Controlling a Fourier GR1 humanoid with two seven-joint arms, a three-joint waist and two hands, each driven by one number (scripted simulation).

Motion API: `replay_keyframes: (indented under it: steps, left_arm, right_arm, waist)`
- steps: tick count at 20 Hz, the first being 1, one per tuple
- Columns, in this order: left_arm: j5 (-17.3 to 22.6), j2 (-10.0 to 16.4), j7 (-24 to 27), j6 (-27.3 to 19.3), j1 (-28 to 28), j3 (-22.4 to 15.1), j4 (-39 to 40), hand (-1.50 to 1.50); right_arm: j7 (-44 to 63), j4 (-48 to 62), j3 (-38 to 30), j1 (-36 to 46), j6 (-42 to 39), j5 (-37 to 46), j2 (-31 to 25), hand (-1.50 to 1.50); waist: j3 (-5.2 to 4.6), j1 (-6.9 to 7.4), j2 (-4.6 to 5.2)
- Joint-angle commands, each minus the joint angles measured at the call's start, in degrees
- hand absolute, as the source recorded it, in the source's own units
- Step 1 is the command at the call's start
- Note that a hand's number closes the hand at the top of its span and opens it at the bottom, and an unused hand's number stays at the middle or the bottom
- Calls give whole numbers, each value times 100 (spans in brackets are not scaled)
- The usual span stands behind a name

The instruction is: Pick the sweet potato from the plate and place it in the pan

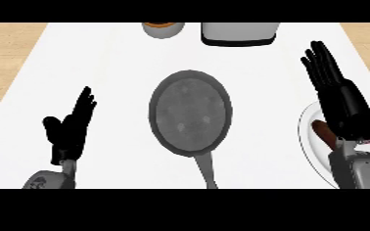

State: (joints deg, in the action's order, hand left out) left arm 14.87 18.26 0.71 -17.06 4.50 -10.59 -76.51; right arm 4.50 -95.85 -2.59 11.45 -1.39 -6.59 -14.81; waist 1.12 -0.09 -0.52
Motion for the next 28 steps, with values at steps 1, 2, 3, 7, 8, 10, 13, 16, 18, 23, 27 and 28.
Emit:
replay_keyframes:
  steps: [1,2,3,7,8,10,13,16,18,23,27,28]
  left_arm:
    - [-322,78,-4,-40,-143,-22,-173,0]
    - [-552,111,-131,-149,-124,-247,-295,0]
    - [-670,394,-24,-34,-223,-260,-335,0]
    - [-744,711,-167,117,-235,-285,-406,0]
    - [-762,840,-226,165,-322,-266,-474,0]
    - [-810,839,-176,110,-591,-302,-633,0]
    - [-886,755,-105,120,-598,-342,-617,0]
    - [-782,972,-347,221,-741,-249,-926,0]
    - [-928,915,-579,139,-695,-404,-1193,0]
    - [-907,911,-624,202,-675,-241,-1209,0]
    - [-1022,781,-824,203,-434,-310,-1129,0]
    - [-1093,792,-958,184,-355,-353,-1340,0]
  right_arm:
    - [-423,182,-133,-104,-310,35,-146,-150]
    - [-653,317,-206,-71,-581,19,-387,-150]
    - [-1001,385,-197,-197,-763,160,-587,-150]
    - [-1082,172,-7,-165,-695,2270,-2333,-150]
    - [-871,515,-858,-461,382,1982,-1756,-150]
    - [-1195,491,-1452,-1095,654,1398,-1371,-150]
    - [-1359,357,-1598,-1880,311,1658,-1849,-150]
    - [-1672,358,-1527,-2291,175,2492,-2564,-150]
    - [-1537,306,-1488,-2285,106,2789,-2813,-150]
    - [-839,-474,-1257,-2485,-815,2986,-3356,-150]
    - [331,-1118,-526,-2019,-1541,3171,-3393,-150]
    - [249,-782,-300,-1744,-1607,3309,-3399,-150]
  waist:
    - [-110,21,50]
    - [-107,26,50]
    - [-103,39,51]
    - [-215,-78,11]
    - [-111,-215,23]
    - [-97,-218,-2]
    - [-114,-171,21]
    - [-113,-110,15]
    - [-110,-47,29]
    - [-120,-43,37]
    - [-123,18,57]
    - [-116,85,67]
